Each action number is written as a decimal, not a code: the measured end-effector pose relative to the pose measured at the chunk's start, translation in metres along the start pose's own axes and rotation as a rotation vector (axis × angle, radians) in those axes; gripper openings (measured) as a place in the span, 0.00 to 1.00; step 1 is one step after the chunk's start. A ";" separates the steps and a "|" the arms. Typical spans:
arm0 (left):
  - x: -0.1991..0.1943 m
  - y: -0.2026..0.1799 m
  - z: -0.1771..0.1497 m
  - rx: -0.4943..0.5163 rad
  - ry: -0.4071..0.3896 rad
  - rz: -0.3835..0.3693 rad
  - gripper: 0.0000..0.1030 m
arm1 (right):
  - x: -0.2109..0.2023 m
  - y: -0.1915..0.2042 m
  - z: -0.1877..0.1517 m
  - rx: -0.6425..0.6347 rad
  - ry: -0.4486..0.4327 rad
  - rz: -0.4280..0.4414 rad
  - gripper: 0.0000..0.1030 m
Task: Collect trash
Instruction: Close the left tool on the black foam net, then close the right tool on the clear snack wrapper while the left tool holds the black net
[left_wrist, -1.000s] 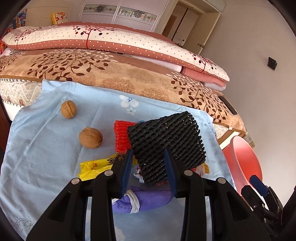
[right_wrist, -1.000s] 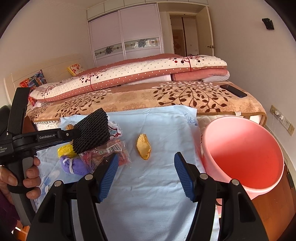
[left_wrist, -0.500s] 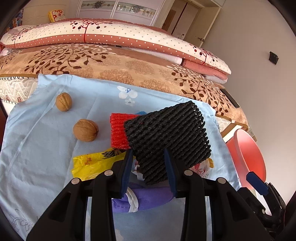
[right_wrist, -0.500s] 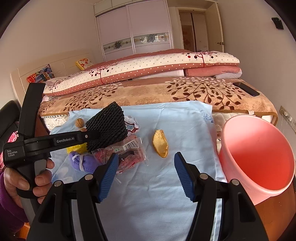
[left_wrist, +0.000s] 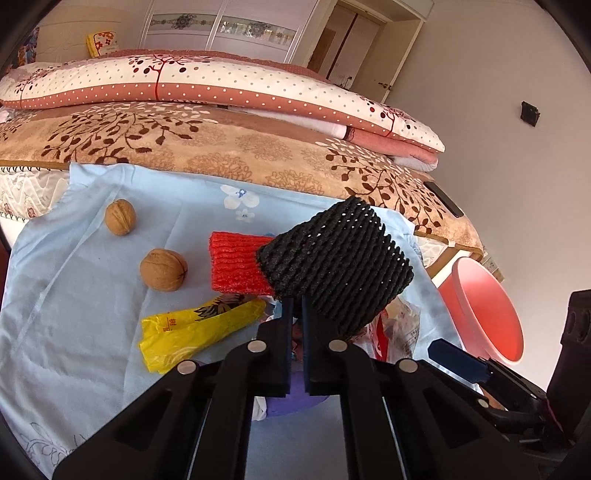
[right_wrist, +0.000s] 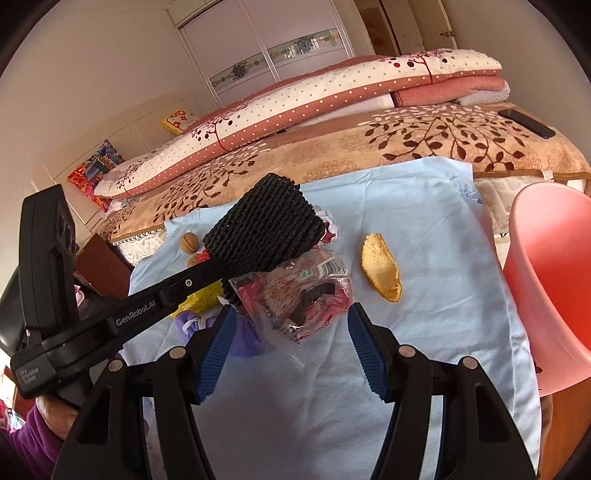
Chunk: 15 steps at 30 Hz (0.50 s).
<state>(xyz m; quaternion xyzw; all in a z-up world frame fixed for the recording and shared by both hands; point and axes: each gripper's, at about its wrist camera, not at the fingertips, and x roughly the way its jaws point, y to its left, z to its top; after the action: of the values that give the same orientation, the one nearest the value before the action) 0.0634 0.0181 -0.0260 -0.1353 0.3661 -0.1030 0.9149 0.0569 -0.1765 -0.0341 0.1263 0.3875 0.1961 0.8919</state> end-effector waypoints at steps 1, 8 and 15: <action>-0.001 -0.001 -0.001 0.006 -0.005 -0.001 0.03 | 0.002 -0.002 0.001 0.018 0.008 0.004 0.60; -0.010 -0.006 -0.004 0.039 -0.033 -0.006 0.02 | 0.012 -0.005 0.007 0.064 0.026 0.021 0.58; -0.019 -0.012 -0.006 0.057 -0.044 -0.018 0.02 | 0.020 0.001 0.006 0.008 0.041 -0.003 0.34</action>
<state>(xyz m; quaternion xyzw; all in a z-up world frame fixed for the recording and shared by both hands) 0.0449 0.0108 -0.0142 -0.1150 0.3417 -0.1187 0.9252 0.0733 -0.1671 -0.0428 0.1252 0.4068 0.1957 0.8835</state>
